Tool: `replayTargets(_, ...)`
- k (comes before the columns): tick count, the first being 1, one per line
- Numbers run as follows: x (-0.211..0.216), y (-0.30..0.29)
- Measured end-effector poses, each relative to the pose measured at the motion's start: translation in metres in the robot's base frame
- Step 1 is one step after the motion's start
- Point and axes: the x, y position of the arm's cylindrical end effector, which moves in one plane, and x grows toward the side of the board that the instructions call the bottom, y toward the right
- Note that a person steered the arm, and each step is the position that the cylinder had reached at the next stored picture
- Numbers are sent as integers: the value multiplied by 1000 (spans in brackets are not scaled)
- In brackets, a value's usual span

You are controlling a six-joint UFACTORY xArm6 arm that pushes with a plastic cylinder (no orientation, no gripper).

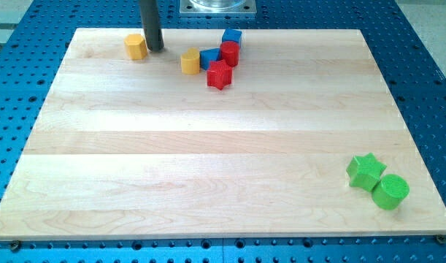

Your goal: Push the hexagon towards top left corner of the board

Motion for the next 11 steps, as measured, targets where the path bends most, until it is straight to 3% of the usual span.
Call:
replayTargets(2,-18,-49)
replayTargets(3,15,-6)
replayTargets(4,38,-28)
replayTargets(5,31,-64)
replayTargets(9,13,-83)
replayTargets(10,7,-78)
replayTargets(11,3,-4)
